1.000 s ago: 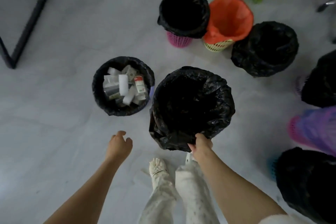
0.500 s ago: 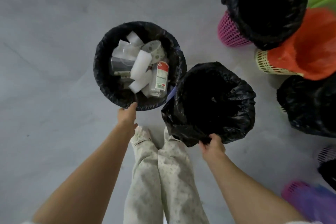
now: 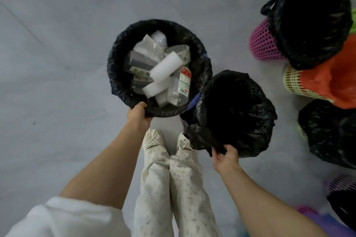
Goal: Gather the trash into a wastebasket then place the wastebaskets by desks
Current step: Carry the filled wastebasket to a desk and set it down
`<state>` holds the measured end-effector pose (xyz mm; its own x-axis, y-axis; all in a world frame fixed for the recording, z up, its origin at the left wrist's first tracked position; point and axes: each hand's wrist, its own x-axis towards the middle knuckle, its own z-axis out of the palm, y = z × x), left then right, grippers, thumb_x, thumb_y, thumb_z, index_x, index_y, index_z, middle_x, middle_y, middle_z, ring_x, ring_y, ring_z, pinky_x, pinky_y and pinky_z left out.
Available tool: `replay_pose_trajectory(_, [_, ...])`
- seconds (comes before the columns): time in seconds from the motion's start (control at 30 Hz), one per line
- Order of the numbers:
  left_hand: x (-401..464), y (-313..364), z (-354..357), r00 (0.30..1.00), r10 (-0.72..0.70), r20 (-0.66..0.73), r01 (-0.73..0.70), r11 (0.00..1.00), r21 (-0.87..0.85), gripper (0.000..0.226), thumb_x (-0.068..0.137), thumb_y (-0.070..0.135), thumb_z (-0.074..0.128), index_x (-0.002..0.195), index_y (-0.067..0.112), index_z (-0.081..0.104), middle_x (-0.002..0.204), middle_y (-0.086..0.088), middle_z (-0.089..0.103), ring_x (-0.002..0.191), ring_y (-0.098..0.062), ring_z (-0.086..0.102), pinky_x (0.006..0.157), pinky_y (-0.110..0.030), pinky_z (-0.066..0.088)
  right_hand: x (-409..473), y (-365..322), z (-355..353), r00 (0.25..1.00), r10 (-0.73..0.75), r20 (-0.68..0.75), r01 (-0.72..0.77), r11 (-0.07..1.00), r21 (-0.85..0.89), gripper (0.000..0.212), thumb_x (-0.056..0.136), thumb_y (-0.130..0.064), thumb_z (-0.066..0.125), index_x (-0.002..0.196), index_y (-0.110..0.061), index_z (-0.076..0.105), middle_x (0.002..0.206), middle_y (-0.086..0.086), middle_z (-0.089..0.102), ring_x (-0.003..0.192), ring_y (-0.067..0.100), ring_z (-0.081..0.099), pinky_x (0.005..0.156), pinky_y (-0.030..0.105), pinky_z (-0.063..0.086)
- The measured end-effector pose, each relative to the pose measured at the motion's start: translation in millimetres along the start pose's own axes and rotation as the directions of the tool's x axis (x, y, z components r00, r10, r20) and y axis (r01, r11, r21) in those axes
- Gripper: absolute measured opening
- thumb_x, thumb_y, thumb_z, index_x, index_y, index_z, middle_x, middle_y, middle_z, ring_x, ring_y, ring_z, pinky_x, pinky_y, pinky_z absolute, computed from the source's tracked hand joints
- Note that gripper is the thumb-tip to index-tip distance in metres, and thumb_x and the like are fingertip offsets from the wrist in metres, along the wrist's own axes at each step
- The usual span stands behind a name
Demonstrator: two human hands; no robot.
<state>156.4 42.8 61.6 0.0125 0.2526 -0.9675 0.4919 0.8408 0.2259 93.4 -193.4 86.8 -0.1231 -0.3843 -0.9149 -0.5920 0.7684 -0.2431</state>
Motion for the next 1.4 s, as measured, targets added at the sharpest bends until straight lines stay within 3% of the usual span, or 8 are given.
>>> replay_pose_trajectory(0.13, [-49.3,40.0,-48.8,0.997,0.000,-0.083,-0.006,0.997,-0.075,0.038,0.090,-0.005,0.041,0.125,0.010,0.048,0.113,-0.013,0.053,0.089,-0.025,0.058,0.085,-0.038,0.049,-57.5,3.9,4.4,0.999,-0.022,0.042,0.027,0.994,-0.110,0.031,0.095,-0.006,0.040,0.125,-0.001,0.047,0.140,0.018,0.048,0.092,0.022,0.059,0.087,0.026,0.042])
replay_pose_trajectory(0.27, [-93.1,94.7,-111.6,0.987,-0.024,-0.158,0.000,0.988,-0.152,0.044,0.087,-0.001,0.046,0.130,0.006,0.047,0.124,-0.011,0.060,0.070,-0.019,0.055,0.080,-0.033,0.049,-134.6,11.8,27.0,0.994,-0.076,0.074,0.091,0.971,-0.220,0.035,0.093,-0.007,0.045,0.128,0.000,0.046,0.138,0.020,0.048,0.117,0.028,0.053,0.085,0.029,0.044])
replay_pose_trajectory(0.33, [-116.5,126.6,-138.9,0.984,-0.015,-0.177,-0.020,0.980,-0.196,0.048,0.085,-0.001,0.047,0.133,0.008,0.047,0.102,-0.010,0.063,0.070,-0.020,0.056,0.079,-0.034,0.049,-181.7,22.0,42.2,0.988,-0.111,0.105,0.136,0.953,-0.272,0.030,0.091,-0.006,0.048,0.120,-0.001,0.047,0.137,0.021,0.049,0.109,0.029,0.053,0.082,0.030,0.045])
replay_pose_trajectory(0.5, [-182.3,210.5,-202.0,0.976,0.028,-0.217,-0.109,0.922,-0.371,0.050,0.084,-0.003,0.047,0.133,0.007,0.046,0.129,-0.014,0.058,0.111,-0.030,0.060,0.083,-0.038,0.051,-300.6,61.2,81.1,0.954,-0.165,0.251,0.252,0.896,-0.366,0.039,0.089,-0.002,0.049,0.127,0.005,0.046,0.133,0.026,0.051,0.107,0.033,0.055,0.080,0.032,0.046])
replay_pose_trajectory(0.77, [-238.6,336.1,-265.9,0.949,0.126,-0.288,-0.278,0.763,-0.584,0.048,0.085,-0.005,0.046,0.131,0.009,0.049,0.133,-0.017,0.054,0.117,-0.036,0.056,0.095,-0.048,0.049,-424.4,113.5,180.5,0.880,-0.262,0.398,0.452,0.721,-0.526,0.021,0.087,0.001,0.050,0.107,0.001,0.046,0.109,0.024,0.053,0.065,0.028,0.052,0.067,0.039,0.049])
replay_pose_trajectory(1.03, [-185.4,499.1,-295.9,0.945,0.034,-0.324,-0.255,0.697,-0.670,0.051,0.083,-0.005,0.046,0.133,0.006,0.045,0.135,-0.017,0.054,0.117,-0.032,0.057,0.087,-0.039,0.050,-494.0,192.5,342.2,0.873,-0.229,0.431,0.471,0.629,-0.619,0.023,0.090,0.004,0.048,0.112,0.002,0.045,0.131,0.028,0.049,0.117,0.042,0.054,0.084,0.043,0.048])
replay_pose_trajectory(1.13, [-152.1,568.5,-311.1,0.954,-0.002,-0.298,-0.209,0.710,-0.673,0.052,0.083,-0.003,0.046,0.134,0.005,0.044,0.136,-0.016,0.053,0.114,-0.030,0.057,0.086,-0.037,0.049,-522.1,225.1,418.5,0.865,-0.229,0.446,0.486,0.601,-0.635,0.041,0.089,0.006,0.046,0.130,0.005,0.042,0.133,0.028,0.048,0.119,0.042,0.052,0.085,0.044,0.048])
replay_pose_trajectory(1.4, [-106.4,712.1,-347.8,0.960,-0.029,-0.277,-0.191,0.655,-0.731,0.029,0.082,-0.004,0.044,0.108,0.006,0.047,0.126,-0.017,0.057,0.097,-0.028,0.058,0.092,-0.040,0.051,-594.0,309.5,565.6,0.847,-0.231,0.479,0.526,0.487,-0.697,0.042,0.092,0.001,0.048,0.134,0.004,0.041,0.133,0.025,0.049,0.119,0.039,0.053,0.086,0.042,0.049])
